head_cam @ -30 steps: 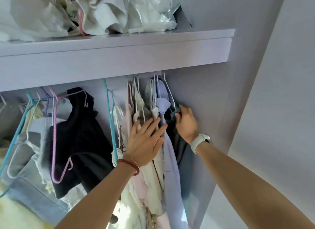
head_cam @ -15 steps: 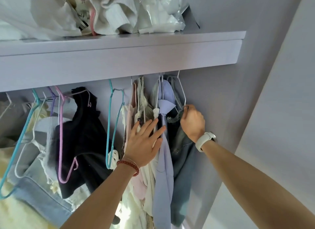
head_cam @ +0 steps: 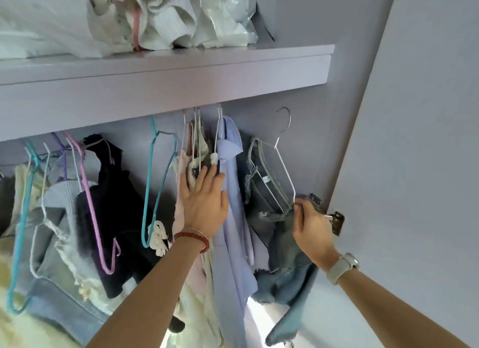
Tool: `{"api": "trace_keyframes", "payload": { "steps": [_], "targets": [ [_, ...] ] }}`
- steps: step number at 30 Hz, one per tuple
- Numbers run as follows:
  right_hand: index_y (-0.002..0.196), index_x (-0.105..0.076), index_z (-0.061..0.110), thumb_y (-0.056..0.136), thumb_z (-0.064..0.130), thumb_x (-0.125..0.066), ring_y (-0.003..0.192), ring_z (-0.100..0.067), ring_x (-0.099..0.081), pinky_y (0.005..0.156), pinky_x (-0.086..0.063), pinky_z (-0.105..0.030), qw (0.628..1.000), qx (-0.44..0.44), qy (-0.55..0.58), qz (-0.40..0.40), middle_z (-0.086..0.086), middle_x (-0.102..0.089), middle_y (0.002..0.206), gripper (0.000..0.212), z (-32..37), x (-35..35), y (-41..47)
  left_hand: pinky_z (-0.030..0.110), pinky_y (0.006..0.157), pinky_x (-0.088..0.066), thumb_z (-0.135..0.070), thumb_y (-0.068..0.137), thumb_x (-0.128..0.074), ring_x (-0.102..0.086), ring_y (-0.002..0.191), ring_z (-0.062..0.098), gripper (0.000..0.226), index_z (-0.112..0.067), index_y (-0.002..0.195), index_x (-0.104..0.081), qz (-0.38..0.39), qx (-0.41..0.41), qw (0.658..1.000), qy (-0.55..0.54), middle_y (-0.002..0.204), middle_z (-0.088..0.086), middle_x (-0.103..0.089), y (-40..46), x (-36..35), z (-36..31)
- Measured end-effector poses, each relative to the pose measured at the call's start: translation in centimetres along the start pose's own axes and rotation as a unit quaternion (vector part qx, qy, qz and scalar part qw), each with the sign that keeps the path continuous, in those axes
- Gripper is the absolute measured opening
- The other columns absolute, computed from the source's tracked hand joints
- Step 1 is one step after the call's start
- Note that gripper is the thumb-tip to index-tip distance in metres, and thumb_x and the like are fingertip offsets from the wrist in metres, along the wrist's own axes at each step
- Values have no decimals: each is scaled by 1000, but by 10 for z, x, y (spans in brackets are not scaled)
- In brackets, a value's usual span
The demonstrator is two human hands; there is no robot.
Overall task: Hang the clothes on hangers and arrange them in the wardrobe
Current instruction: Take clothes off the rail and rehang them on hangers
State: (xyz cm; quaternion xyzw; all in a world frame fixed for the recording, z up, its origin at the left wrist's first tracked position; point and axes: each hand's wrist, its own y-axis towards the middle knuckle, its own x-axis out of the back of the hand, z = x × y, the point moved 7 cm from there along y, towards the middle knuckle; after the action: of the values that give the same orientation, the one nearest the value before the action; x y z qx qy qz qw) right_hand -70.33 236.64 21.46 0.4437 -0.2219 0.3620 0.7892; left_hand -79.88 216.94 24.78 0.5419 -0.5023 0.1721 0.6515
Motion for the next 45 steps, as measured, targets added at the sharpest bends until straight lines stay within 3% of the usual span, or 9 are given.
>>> {"api": "trace_keyframes", "payload": {
  "steps": [3,6,12,15,18,25,28,33,45],
  "targets": [
    [97,-61,-3,87,0,-52,41,-31,-55,42,-43,-32,999,20,-24,-9,-13,-60,53,14,-14,25,-47,58,109,-18,-9,86,-54,-46,126,27,32,-7,117,-59,-60,-82,992,-69,133,13,-51,-14,14,-37],
    [88,-64,0,84,8,-50,30,-23,-48,33,-35,-20,994,58,-87,-24,-3,-53,42,17,-24,62,-93,43,101,-38,0,83,-51,-52,119,30,36,-2,119,-58,-99,-194,958,-186,127,16,-56,-35,17,-78],
    [93,-60,11,96,28,-30,44,-17,-57,38,-39,-19,982,70,-175,-20,3,-63,56,35,-56,147,-193,58,109,-8,-18,96,-40,-21,139,26,45,-17,141,-33,129,-196,954,-188,145,5,-37,-67,-53,-138],
    [90,-63,11,88,19,-45,48,-15,-61,44,-39,-19,975,-7,-220,16,5,-67,63,19,-79,185,-248,55,107,-20,-18,93,-49,-56,110,28,24,-17,116,-58,169,-278,916,-234,114,4,-62,-102,-70,-181],
    [85,-65,11,85,18,-50,53,-18,-63,45,-43,-21,965,-114,-236,18,3,-68,68,17,-98,215,-312,43,82,-48,-22,92,-52,-61,88,27,14,-15,99,-61,273,-310,853,-318,99,1,-64,-155,-82,-226],
    [101,-66,9,83,19,-55,75,-25,-65,58,-53,-30,912,-310,-265,-51,-6,-66,85,23,-114,272,-443,16,70,-41,-8,83,-65,-58,71,14,4,-8,85,-69,279,-296,787,-464,84,2,-65,-249,-55,-316],
    [94,-67,11,84,24,-56,70,-21,-67,55,-51,-25,893,-350,-273,-80,-2,-70,81,20,-110,287,-481,23,66,-42,-7,82,-65,-60,67,21,6,-10,84,-71,284,-289,789,-462,80,4,-65,-275,-46,-347],
    [78,-64,13,84,35,-54,59,-15,-62,53,-42,-19,829,-409,-329,-191,2,-67,70,25,-101,351,-557,40,75,-49,-10,82,-66,-62,75,28,7,-12,86,-70,317,-336,742,-487,83,4,-66,-339,-12,-429],
    [79,-62,9,88,37,-48,60,-24,-59,51,-43,-31,574,-549,-439,-420,-5,-62,69,32,-104,551,-814,38,89,-34,-14,84,-62,-60,89,28,11,-12,90,-71,273,-535,614,-512,91,7,-69,-588,147,-737]
  ]
}}
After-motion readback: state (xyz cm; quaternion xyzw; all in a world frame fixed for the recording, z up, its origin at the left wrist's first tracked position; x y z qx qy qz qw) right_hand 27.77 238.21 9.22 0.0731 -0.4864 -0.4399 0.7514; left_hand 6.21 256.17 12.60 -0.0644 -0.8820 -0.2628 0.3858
